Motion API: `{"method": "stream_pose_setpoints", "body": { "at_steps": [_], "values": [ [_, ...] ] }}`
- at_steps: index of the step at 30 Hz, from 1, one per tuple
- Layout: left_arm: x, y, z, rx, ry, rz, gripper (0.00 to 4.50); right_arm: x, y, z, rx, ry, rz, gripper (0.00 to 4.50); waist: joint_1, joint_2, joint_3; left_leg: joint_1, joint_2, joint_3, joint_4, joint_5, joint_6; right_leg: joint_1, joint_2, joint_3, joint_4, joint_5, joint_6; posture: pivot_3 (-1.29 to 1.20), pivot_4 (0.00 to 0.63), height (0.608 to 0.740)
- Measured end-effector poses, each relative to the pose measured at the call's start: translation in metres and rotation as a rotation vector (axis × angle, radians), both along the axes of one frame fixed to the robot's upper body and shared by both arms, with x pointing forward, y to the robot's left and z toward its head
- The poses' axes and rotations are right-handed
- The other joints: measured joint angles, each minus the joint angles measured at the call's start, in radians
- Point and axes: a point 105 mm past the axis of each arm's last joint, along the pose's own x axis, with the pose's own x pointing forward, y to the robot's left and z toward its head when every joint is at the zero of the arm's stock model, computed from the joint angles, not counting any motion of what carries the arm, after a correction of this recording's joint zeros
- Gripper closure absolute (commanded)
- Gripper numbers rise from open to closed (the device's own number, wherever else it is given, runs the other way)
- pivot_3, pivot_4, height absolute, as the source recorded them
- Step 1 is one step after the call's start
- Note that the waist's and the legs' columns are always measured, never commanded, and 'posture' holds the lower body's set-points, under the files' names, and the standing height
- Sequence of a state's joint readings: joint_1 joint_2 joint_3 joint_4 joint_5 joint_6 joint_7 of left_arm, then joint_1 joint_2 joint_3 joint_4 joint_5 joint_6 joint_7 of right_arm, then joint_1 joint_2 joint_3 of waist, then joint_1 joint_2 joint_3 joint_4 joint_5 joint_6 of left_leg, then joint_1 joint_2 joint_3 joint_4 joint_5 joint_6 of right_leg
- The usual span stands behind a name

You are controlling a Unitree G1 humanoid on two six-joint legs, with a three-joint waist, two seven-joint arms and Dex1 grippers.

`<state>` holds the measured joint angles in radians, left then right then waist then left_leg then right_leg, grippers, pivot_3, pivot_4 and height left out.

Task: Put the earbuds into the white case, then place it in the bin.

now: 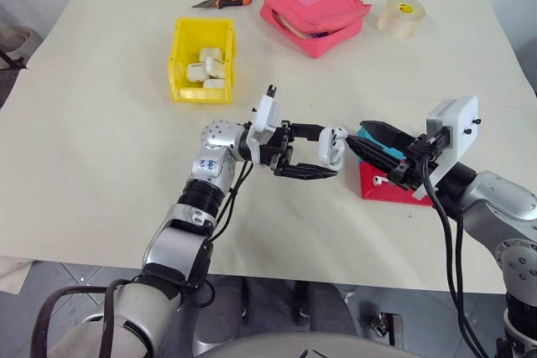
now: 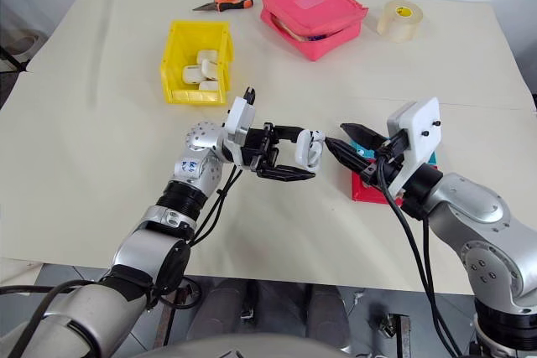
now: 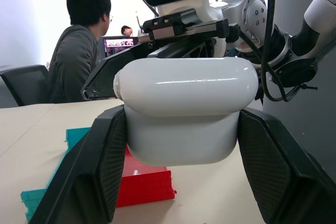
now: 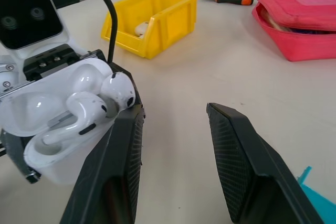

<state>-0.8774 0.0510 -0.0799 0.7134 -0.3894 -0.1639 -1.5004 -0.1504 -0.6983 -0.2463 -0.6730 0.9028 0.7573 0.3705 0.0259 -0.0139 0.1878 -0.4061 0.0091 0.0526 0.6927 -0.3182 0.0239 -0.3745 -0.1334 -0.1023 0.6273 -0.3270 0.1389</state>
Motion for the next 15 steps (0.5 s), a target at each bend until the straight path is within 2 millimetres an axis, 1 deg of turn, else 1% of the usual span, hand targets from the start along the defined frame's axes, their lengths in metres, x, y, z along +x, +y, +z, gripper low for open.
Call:
{"method": "stream_pose_setpoints", "body": {
  "at_steps": [6, 10, 15],
  "values": [
    [0.000, 0.000, 0.000, 0.000, -0.001, 0.001, 1.71, -0.003, 0.000, 0.003, 0.002, -0.001, 0.010, 2.50, 0.000, 0.000, 0.000, 0.000, 0.000, 0.000, 0.000, 0.000, 0.000, 0.000, 0.000, 0.000, 0.000, 0.000, 0.000, 0.00, 0.150, 0.740],
    [0.000, 0.000, 0.000, 0.000, 0.000, 0.001, 1.71, -0.008, 0.005, 0.005, 0.003, -0.008, 0.038, 2.50, 0.000, 0.000, 0.000, 0.000, 0.000, 0.000, 0.000, 0.000, 0.000, 0.000, 0.000, 0.000, 0.000, 0.000, 0.000, 0.00, 0.150, 0.740],
    [0.000, 0.000, 0.000, 0.000, 0.001, 0.002, 1.71, -0.011, 0.007, 0.004, -0.002, 0.007, 0.054, 2.50, 0.000, 0.000, 0.000, 0.000, 0.000, 0.000, 0.000, 0.000, 0.000, 0.000, 0.000, 0.000, 0.000, 0.000, 0.000, 0.00, 0.150, 0.740]
  ]
}}
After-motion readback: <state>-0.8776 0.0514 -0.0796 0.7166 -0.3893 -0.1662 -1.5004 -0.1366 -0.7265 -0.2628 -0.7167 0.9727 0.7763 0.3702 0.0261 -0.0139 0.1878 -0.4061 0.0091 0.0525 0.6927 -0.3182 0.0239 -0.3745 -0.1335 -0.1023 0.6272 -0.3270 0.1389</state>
